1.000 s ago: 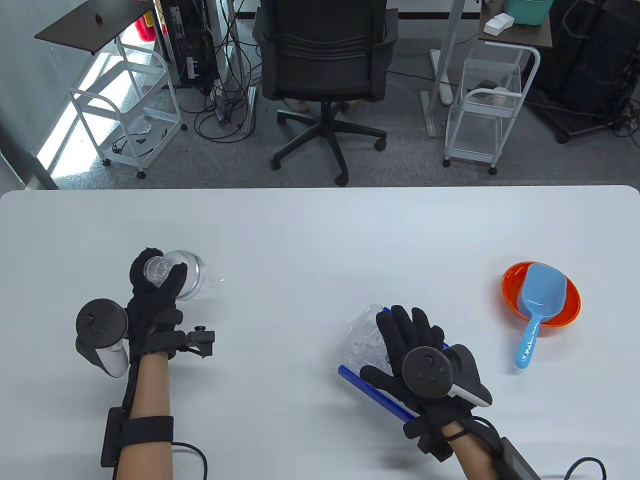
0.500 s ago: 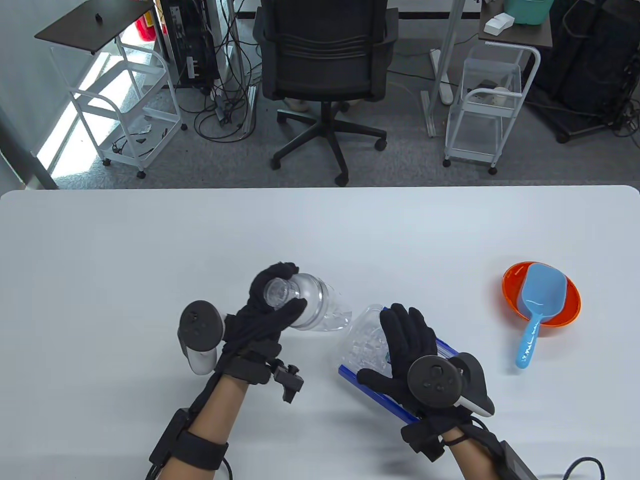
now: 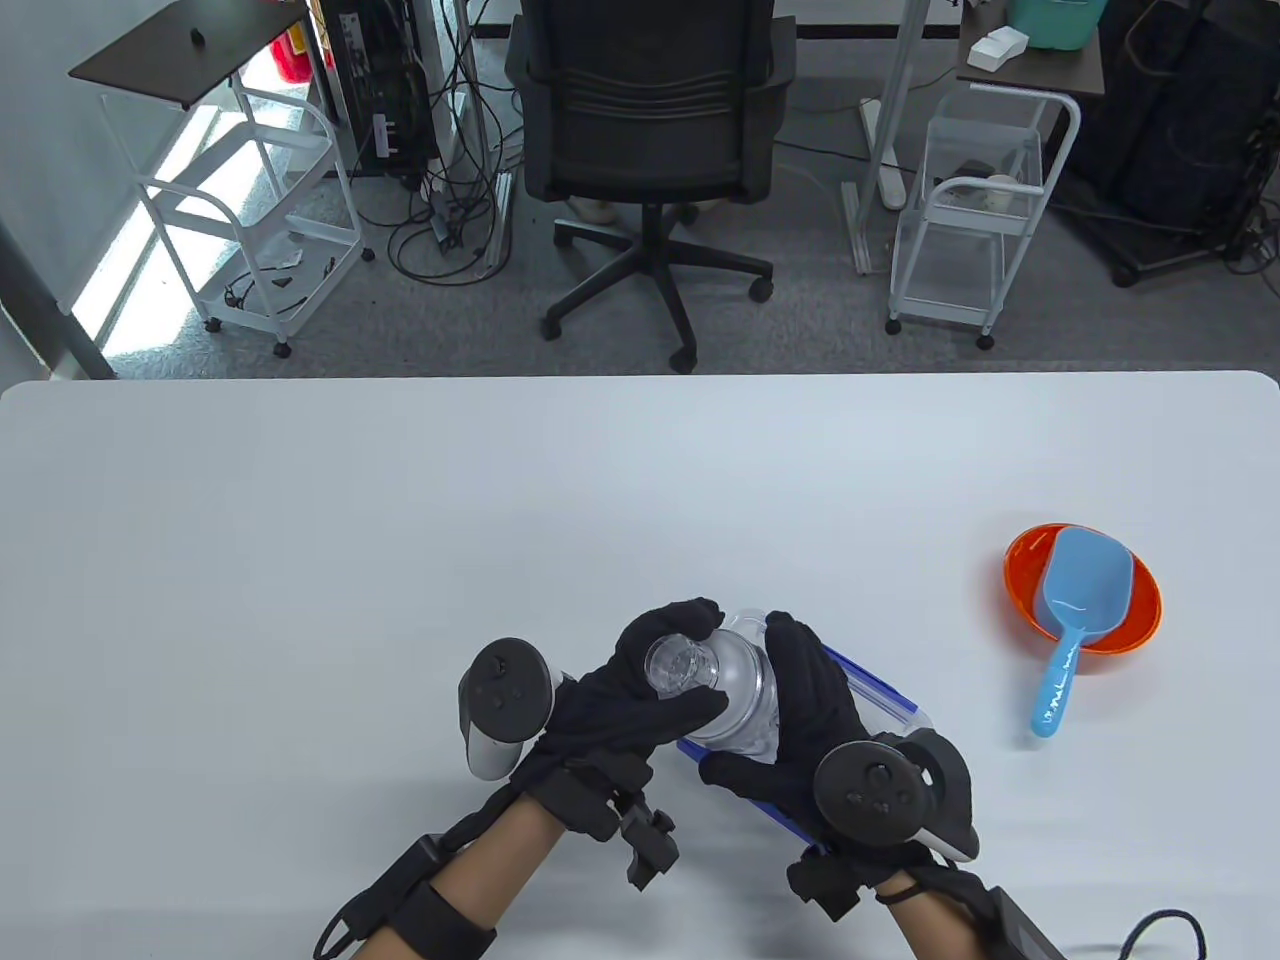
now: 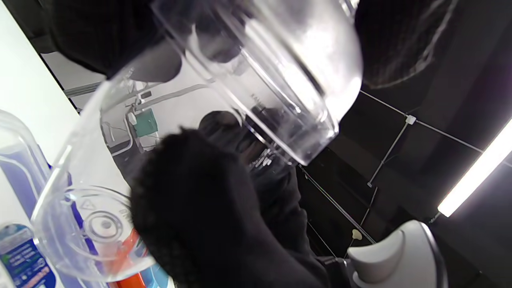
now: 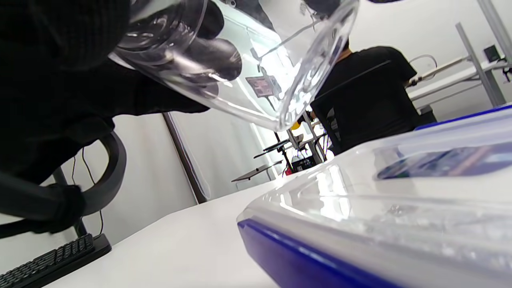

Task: Shake ice in a plastic shaker with both hands

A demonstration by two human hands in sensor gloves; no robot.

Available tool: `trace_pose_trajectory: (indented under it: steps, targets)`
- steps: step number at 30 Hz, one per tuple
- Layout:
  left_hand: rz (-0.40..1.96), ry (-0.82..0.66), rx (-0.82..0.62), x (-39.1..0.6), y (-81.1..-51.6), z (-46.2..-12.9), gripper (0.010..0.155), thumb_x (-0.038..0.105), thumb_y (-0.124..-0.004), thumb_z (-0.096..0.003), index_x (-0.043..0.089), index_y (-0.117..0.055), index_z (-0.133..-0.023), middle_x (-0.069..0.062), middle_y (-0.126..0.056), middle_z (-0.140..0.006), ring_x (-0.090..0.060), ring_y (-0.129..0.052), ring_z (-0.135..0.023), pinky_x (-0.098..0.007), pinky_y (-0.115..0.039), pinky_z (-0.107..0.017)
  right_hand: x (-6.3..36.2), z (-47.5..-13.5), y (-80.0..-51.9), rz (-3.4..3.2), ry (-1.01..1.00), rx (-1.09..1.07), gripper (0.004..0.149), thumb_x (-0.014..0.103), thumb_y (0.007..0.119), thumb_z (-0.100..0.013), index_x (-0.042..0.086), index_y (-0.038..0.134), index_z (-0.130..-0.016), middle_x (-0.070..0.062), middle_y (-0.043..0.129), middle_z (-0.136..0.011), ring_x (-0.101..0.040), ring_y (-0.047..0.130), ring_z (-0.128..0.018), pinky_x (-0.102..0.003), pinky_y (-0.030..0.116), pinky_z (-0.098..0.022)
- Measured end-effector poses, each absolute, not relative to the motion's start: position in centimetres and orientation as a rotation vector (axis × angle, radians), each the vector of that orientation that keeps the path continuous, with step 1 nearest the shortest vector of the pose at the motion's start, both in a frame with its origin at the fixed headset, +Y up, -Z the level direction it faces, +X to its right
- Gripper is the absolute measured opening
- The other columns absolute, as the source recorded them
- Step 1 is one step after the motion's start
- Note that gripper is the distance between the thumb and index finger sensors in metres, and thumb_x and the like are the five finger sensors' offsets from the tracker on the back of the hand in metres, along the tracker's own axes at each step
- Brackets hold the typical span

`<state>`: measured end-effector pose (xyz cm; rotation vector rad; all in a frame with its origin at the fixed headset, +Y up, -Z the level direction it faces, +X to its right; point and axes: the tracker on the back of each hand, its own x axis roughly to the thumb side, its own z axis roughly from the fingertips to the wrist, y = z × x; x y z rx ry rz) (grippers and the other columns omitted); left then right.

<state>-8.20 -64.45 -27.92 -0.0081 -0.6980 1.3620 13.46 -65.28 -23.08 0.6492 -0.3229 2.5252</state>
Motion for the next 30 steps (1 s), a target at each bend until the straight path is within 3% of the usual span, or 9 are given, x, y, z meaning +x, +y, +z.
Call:
trace_pose_trajectory:
  steps: [7,15,20,24,26,30]
  targets:
    - [1.396,-0.698,-0.046,-8.3,-64.5,-28.1,0.072,0.055,-0.076,-0.058,0.026,-0.035,-0.109,-0.031,-0.047,-0.119,-0.067,-0.066,-0.097,-0.068,-0.067,-0.064,13.5,-22.9,-65.0,2.513,-0.393,0.641,0.108,0.063,0.076,-0.043,0.001,0.017,-0.108,-0.022,0.046,-0.112,-0.046,0.07,-0.095,-0.063,0.067,-0.066]
    - [1.434,-0.703,-0.054,-9.2,-63.6,-28.5,0.072,0.055,-0.079,-0.0565,0.026,-0.038,-0.109,-0.03,-0.049,-0.119,-0.064,-0.067,-0.098,-0.066,-0.066,-0.067,13.5,-22.7,-64.6,2.523,-0.435,0.631,0.108,0.063,0.077,-0.042,-0.003,0.021,-0.107,-0.027,0.051,-0.109,-0.048,0.074,-0.09,-0.062,0.07,-0.063]
    - [1.585,-0.594,0.069,-13.2,-62.2,-29.7,0.072,0.054,-0.079,-0.057,0.027,-0.036,-0.109,-0.029,-0.045,-0.12,-0.063,-0.063,-0.101,-0.065,-0.062,-0.07,15.1,-23.4,-64.7,2.497,-0.426,0.533,0.108,0.063,0.077,-0.042,-0.003,0.021,-0.107,-0.026,0.05,-0.109,-0.048,0.074,-0.09,-0.063,0.07,-0.063]
    - [1.296,-0.482,0.313,-18.4,-61.7,-31.6,0.073,0.054,-0.078,-0.0569,0.026,-0.036,-0.11,-0.029,-0.045,-0.121,-0.064,-0.062,-0.101,-0.066,-0.061,-0.071,15.9,-23.6,-64.5,2.384,-0.415,0.494,0.108,0.063,0.077,-0.043,-0.003,0.02,-0.107,-0.026,0.049,-0.109,-0.048,0.073,-0.091,-0.063,0.068,-0.064]
    - [1.0,-0.356,0.457,-21.8,-62.2,-33.2,0.073,0.054,-0.079,-0.0551,0.028,-0.039,-0.11,-0.028,-0.047,-0.121,-0.063,-0.063,-0.101,-0.065,-0.062,-0.071,16.2,-23.6,-64.2,2.391,-0.444,0.482,0.108,0.063,0.076,-0.043,-0.002,0.02,-0.107,-0.026,0.049,-0.109,-0.048,0.073,-0.091,-0.063,0.068,-0.064]
    - [0.662,-0.116,0.405,-27.2,-64.9,-35.9,0.074,0.055,-0.078,-0.0546,0.027,-0.038,-0.11,-0.028,-0.047,-0.121,-0.063,-0.064,-0.101,-0.064,-0.063,-0.07,16.5,-23.6,-64.1,2.371,-0.463,0.474,0.108,0.063,0.076,-0.043,-0.002,0.019,-0.107,-0.025,0.048,-0.11,-0.047,0.072,-0.092,-0.063,0.067,-0.065]
